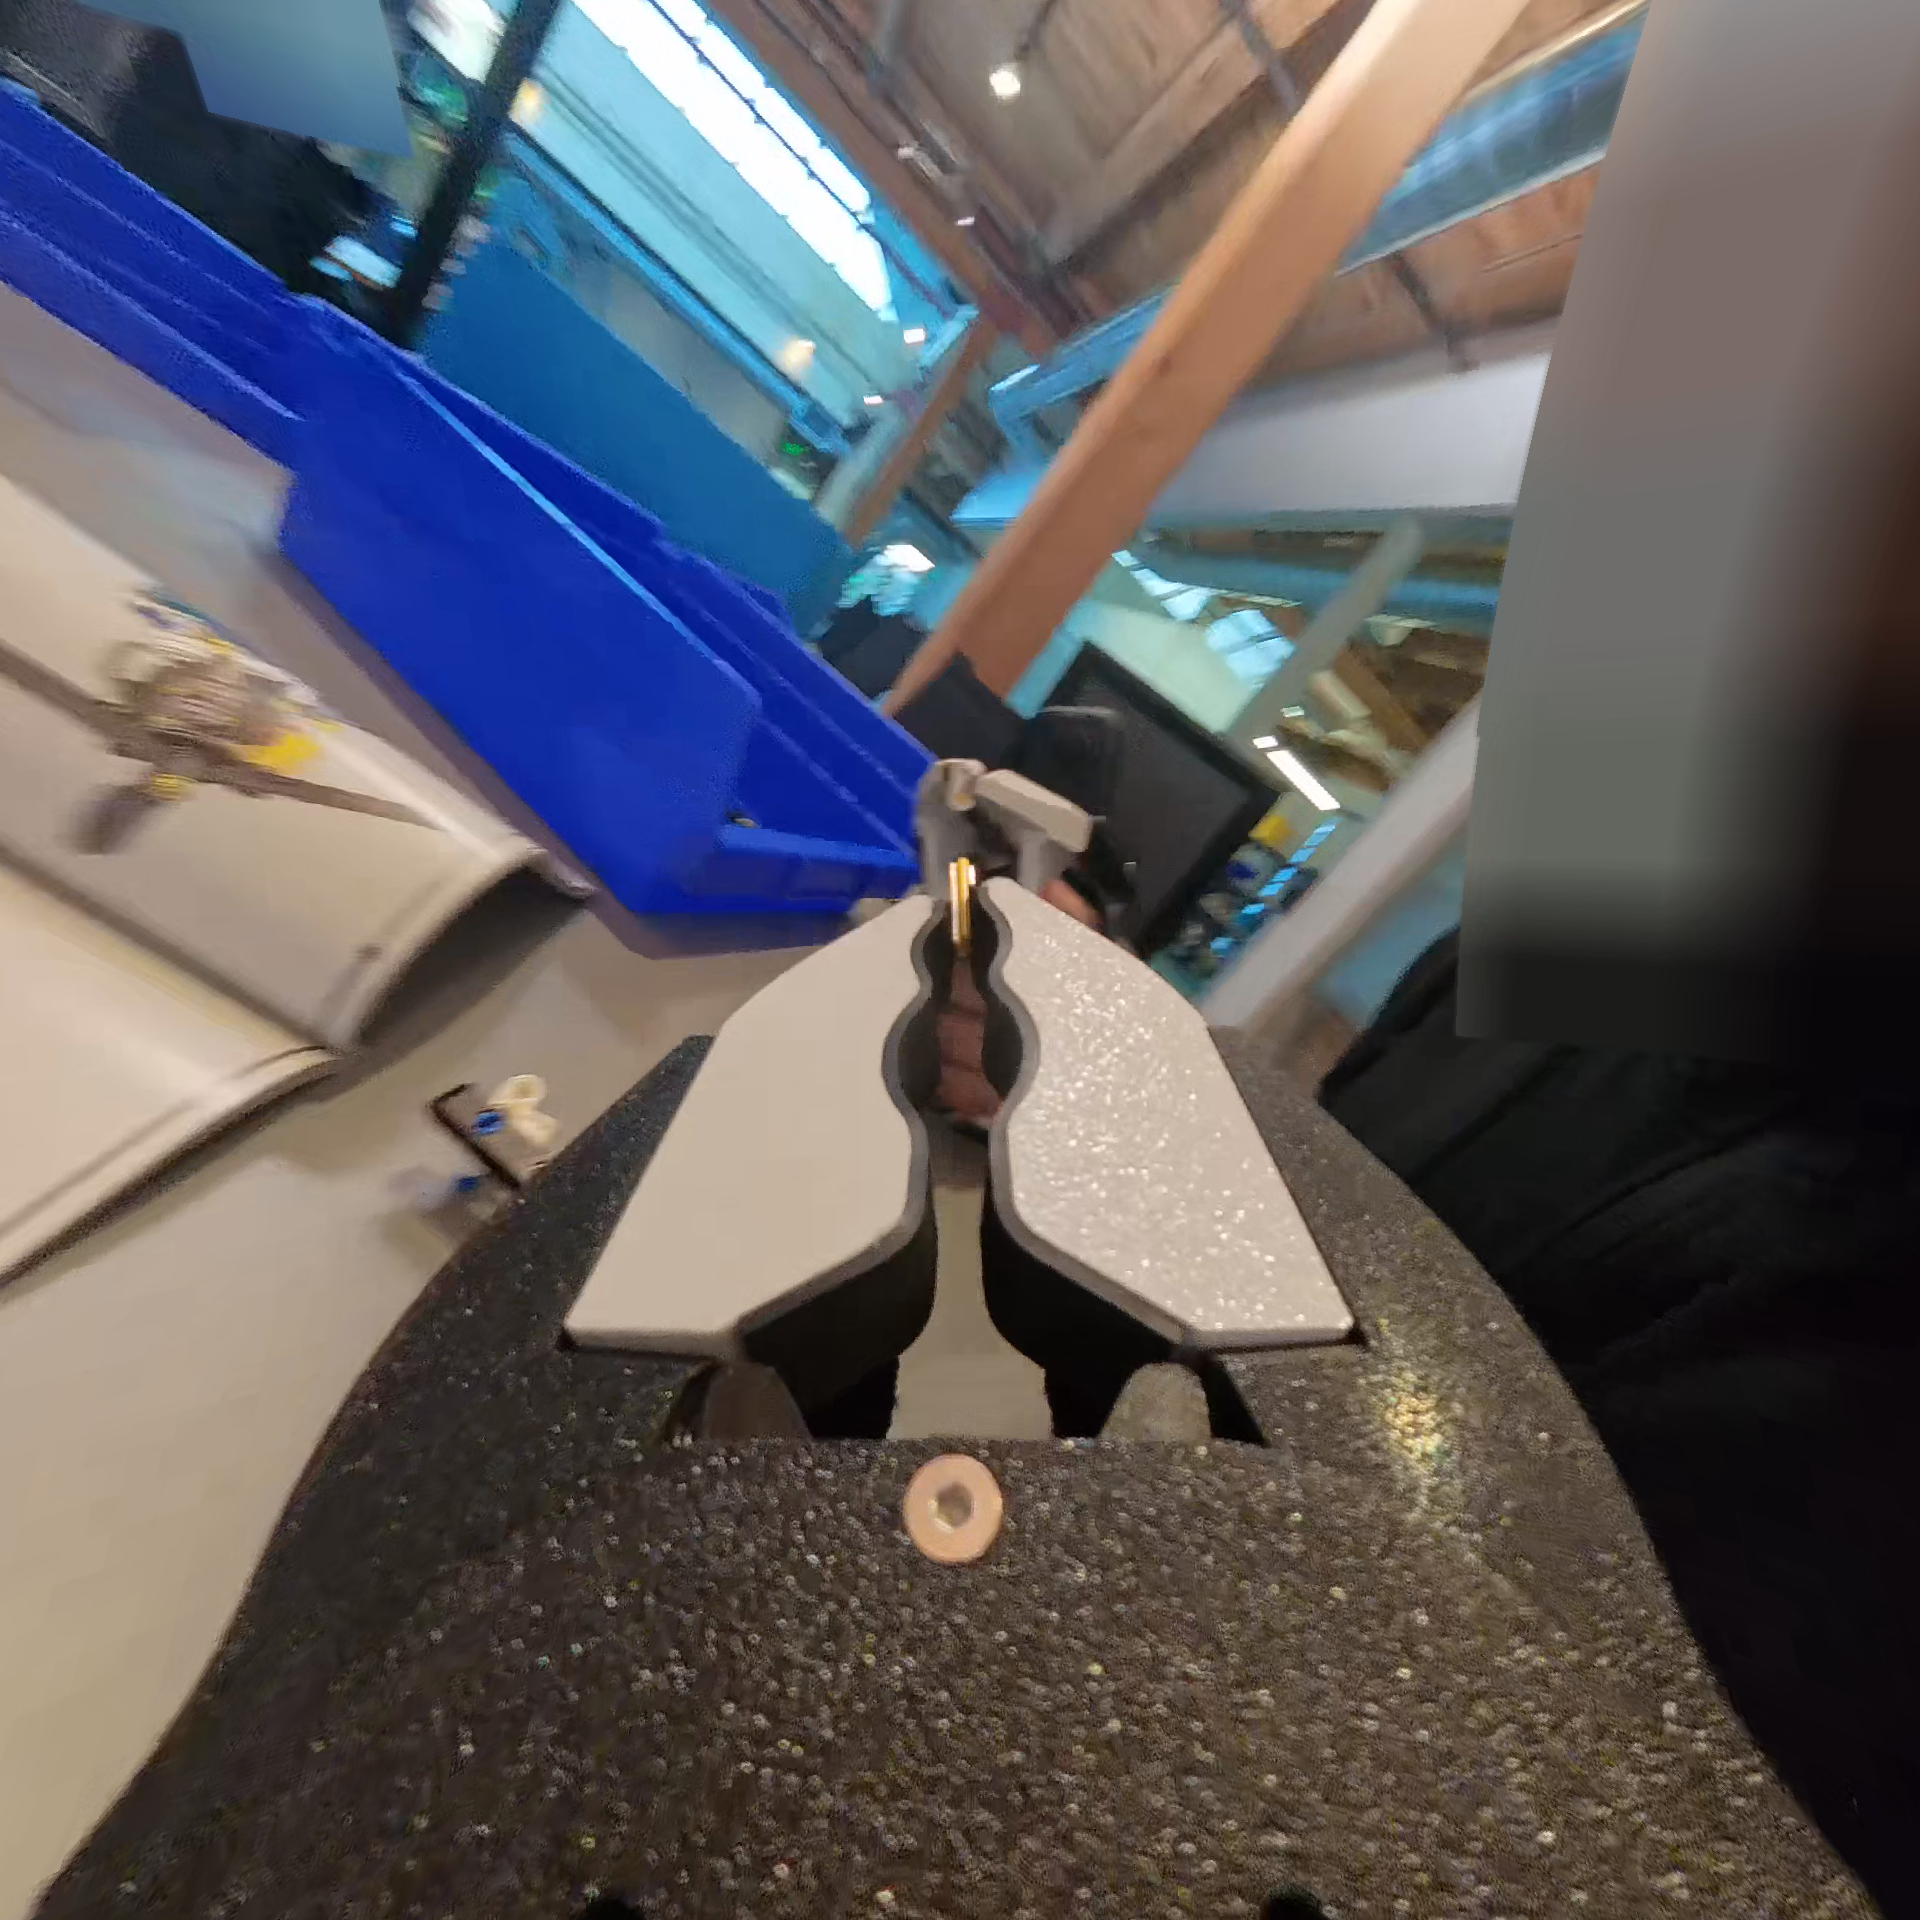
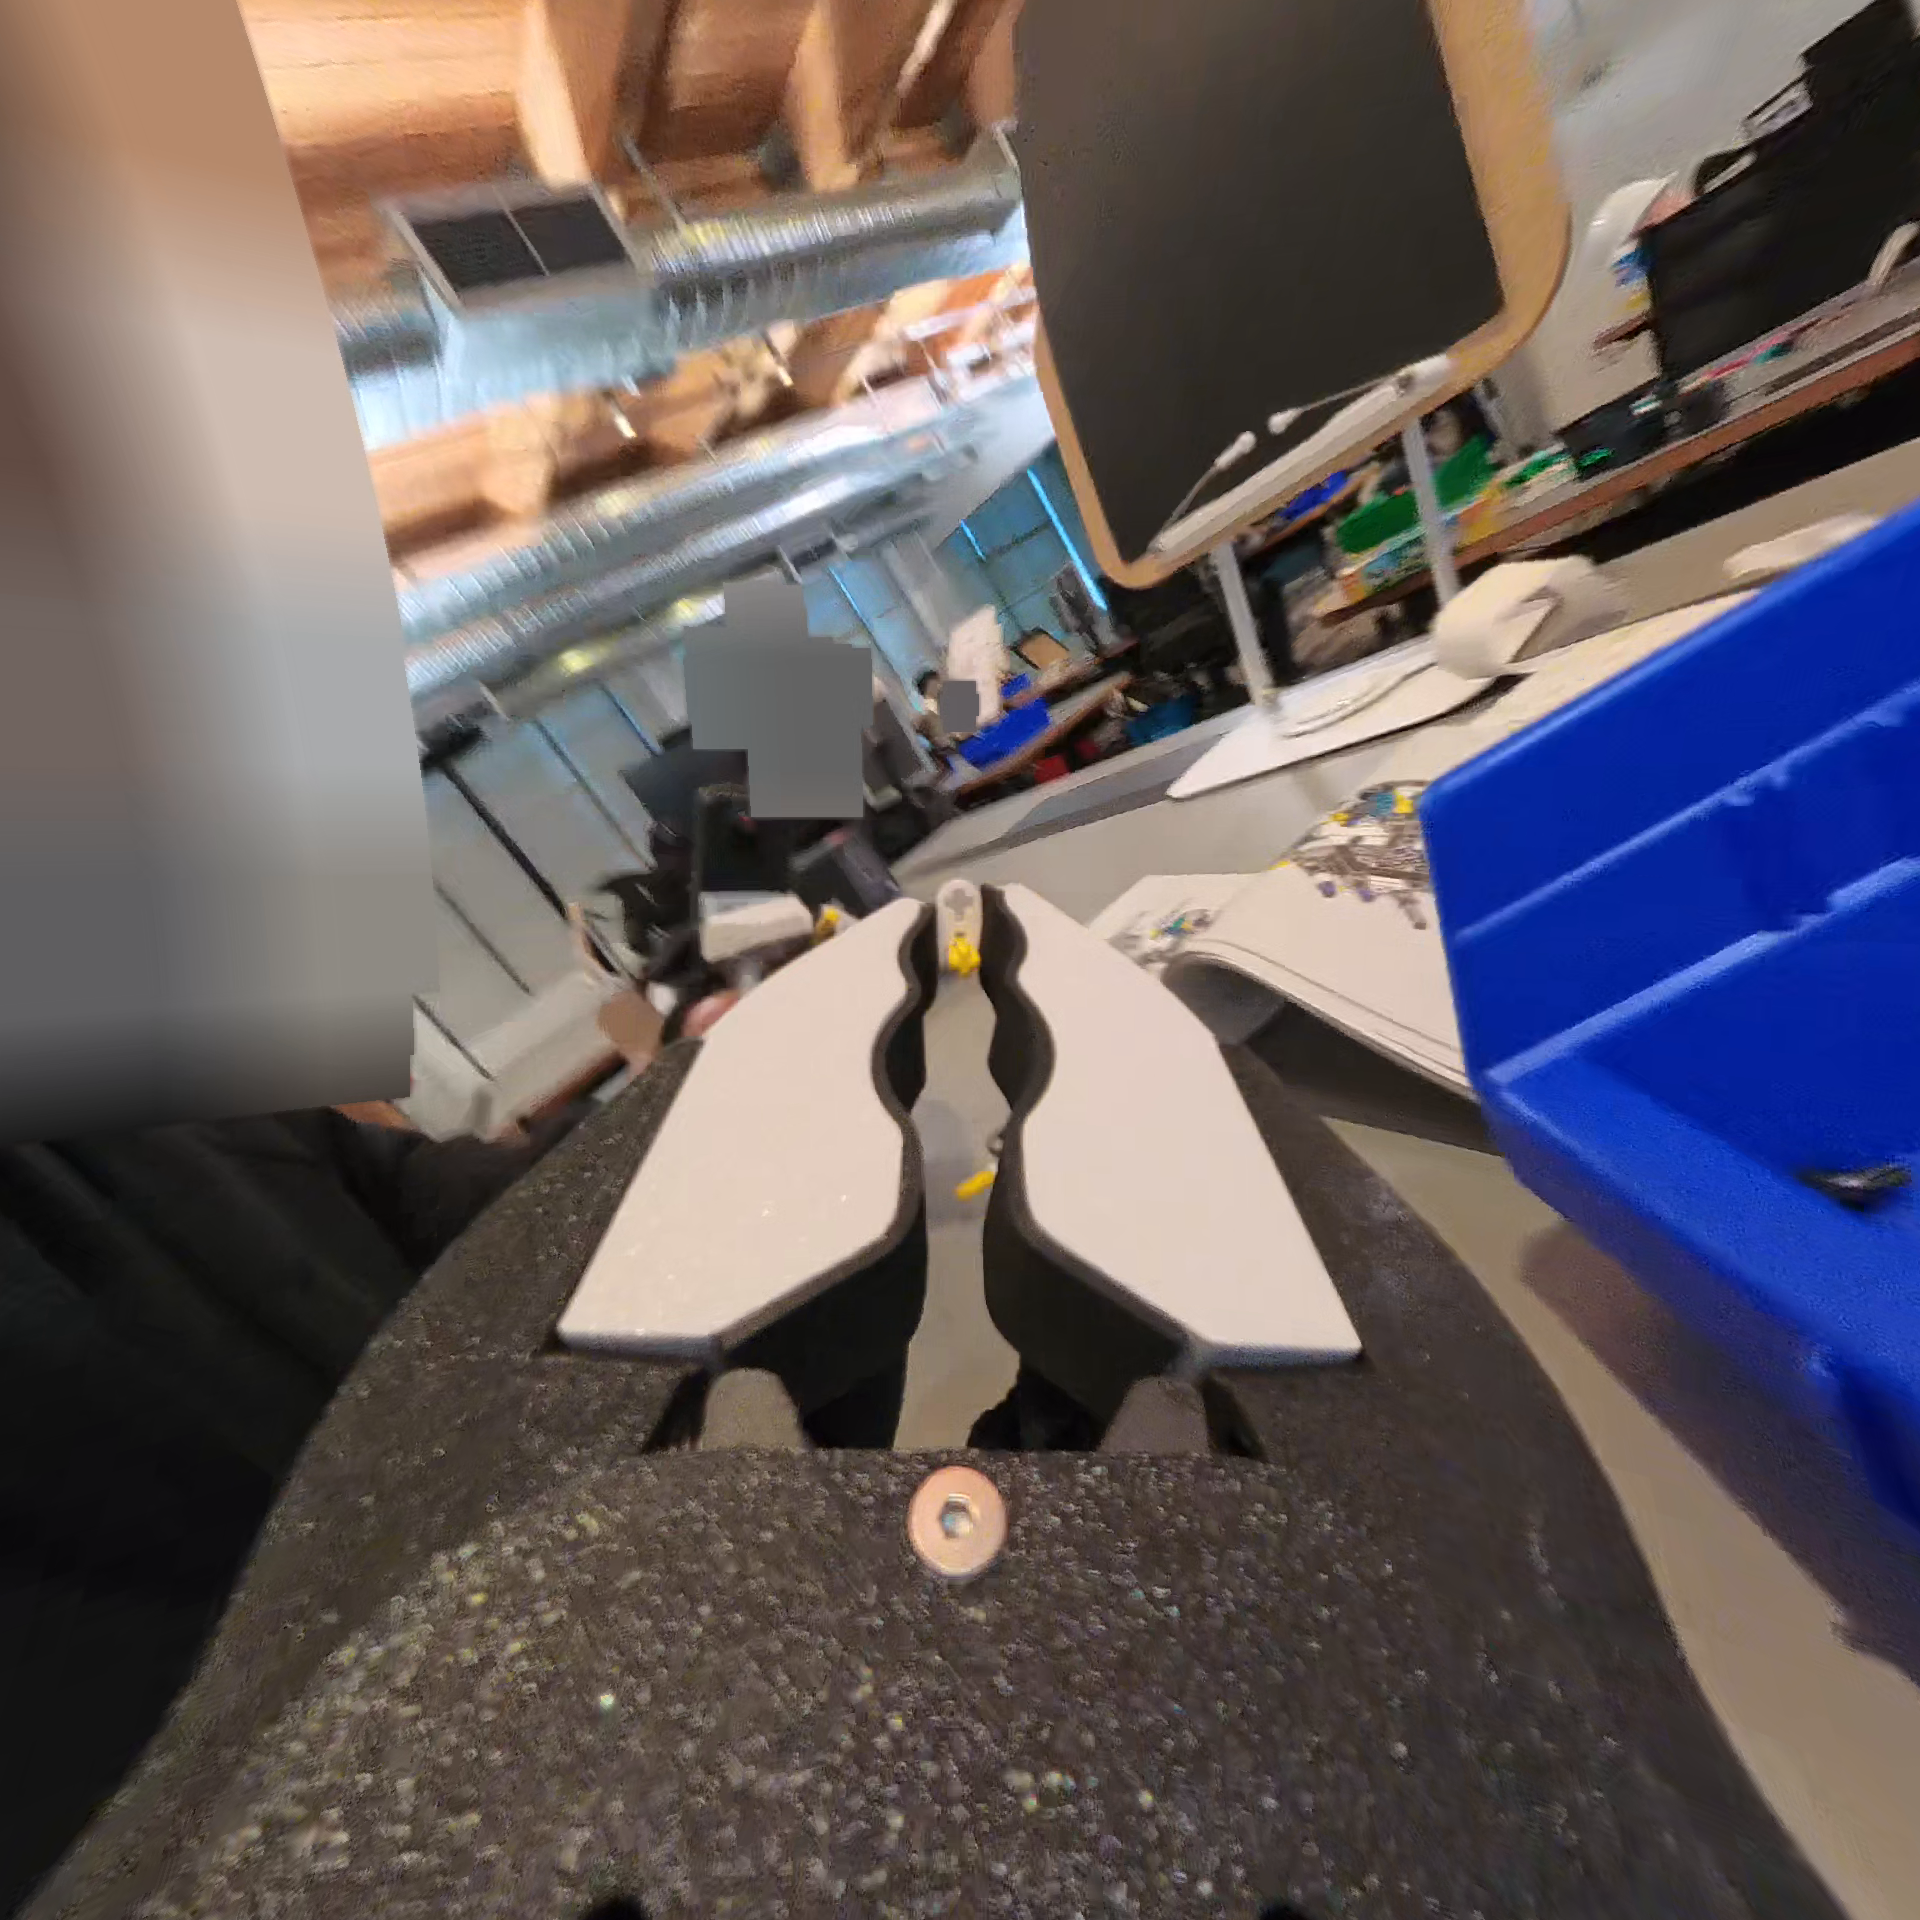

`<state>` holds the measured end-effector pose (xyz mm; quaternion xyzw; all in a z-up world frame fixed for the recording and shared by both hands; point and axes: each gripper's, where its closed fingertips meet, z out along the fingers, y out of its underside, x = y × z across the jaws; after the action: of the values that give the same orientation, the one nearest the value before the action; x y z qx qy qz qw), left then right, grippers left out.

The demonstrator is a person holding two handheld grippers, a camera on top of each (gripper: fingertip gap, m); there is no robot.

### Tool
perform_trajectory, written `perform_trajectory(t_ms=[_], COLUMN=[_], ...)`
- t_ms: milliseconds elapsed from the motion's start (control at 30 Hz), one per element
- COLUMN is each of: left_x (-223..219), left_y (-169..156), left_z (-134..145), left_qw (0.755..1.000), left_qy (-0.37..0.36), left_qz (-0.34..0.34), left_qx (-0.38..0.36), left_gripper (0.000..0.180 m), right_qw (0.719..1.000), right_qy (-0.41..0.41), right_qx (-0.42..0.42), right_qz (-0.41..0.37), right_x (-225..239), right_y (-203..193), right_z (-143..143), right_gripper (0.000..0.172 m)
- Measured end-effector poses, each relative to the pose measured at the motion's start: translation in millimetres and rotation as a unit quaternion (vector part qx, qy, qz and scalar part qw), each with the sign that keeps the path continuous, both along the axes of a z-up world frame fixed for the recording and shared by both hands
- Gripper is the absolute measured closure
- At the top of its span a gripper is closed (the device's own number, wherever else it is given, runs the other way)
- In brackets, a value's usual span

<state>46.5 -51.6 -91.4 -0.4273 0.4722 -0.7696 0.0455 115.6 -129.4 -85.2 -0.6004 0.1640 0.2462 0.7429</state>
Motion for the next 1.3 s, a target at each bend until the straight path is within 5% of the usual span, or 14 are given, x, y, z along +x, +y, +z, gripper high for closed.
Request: perform_trajectory(t_ms=[200,467,667,800,933,1100,1300], left_x=[21.6,128.4,193.3,167.0,108.3,77.4,68.3], left_y=[-25.6,-93.8,-114.0,-106.8,-107.5,-99.7,-89.2], left_z=[-0.6,41.1,2.6,8.4,12.2,-6.8,-29.5], left_qw=[0.989,0.961,0.931,0.94,0.949,0.966,0.955], left_qy=[-0.007,-0.043,0.009,-0.039,-0.096,0.049,0.145], left_qz=[0.003,-0.032,-0.018,-0.008,-0.076,-0.126,-0.106], left_qx=[0.145,0.271,0.364,0.339,0.292,0.219,0.236], left_gripper=[0.175,0.174,0.142,0.138,0.152,0.162,0.159], right_qw=[0.987,0.961,0.963,0.967,0.962,0.926,0.883], right_qy=[-0.118,-0.182,-0.175,-0.18,-0.225,-0.33,-0.402], right_qx=[-0.105,-0.185,-0.17,-0.143,-0.13,-0.157,-0.212], right_qz=[-0.026,-0.097,-0.111,-0.105,-0.087,-0.097,-0.119], right_x=[-10.3,16.7,26.1,26.1,16.4,4.3,-0.9], right_y=[6.3,-14.4,-32.7,-41.0,-33.8,-13.5,2.6], right_z=[-18.6,-27.2,-22.8,-19.7,-20.2,-25.7,-38.5], right_gripper=[0.164,0.163,0.163,0.163,0.163,0.164,0.164])
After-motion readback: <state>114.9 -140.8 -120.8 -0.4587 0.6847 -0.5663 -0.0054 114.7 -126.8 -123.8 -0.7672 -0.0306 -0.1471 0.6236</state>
